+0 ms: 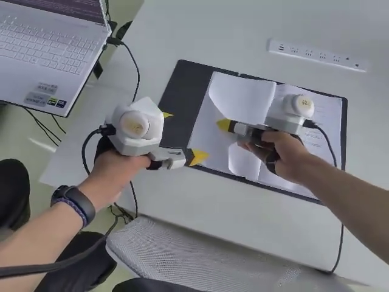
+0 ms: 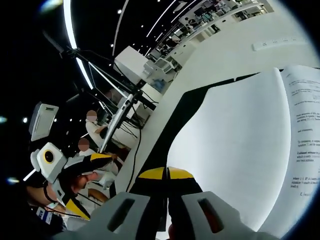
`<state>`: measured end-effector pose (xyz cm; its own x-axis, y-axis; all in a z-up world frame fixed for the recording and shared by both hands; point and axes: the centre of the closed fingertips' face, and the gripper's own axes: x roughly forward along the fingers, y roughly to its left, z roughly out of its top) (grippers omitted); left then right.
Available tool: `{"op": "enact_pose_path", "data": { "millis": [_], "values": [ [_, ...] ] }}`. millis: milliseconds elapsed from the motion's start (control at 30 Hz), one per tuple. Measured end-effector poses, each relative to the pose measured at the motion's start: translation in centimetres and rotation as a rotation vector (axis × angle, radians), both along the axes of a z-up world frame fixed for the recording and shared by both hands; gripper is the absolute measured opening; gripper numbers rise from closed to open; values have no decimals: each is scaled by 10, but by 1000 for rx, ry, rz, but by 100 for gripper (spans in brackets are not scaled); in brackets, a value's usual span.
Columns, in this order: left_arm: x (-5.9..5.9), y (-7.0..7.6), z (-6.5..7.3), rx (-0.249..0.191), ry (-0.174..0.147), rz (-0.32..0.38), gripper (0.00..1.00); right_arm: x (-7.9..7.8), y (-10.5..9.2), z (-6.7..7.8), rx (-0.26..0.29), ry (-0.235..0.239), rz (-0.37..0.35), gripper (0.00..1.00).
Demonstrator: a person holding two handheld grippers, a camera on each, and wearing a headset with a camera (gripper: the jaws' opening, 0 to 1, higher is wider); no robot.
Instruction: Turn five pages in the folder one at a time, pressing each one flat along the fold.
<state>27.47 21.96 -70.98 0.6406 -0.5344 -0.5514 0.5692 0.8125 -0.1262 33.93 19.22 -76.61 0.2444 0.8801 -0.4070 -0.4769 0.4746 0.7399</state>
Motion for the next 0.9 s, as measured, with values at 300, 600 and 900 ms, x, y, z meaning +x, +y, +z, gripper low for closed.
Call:
{"op": "enact_pose_path", "data": {
  "millis": [300, 600, 900],
  "values": [
    [-1, 6, -2, -8, 6, 18, 73, 2, 9, -16, -4, 44, 12, 0],
    [-3, 7, -5, -8, 14, 25, 72, 9, 8, -31, -2, 63, 10, 0],
    [1, 1, -6, -15, 18, 23, 70, 9, 7, -23, 30, 31, 35, 5]
  ]
}}
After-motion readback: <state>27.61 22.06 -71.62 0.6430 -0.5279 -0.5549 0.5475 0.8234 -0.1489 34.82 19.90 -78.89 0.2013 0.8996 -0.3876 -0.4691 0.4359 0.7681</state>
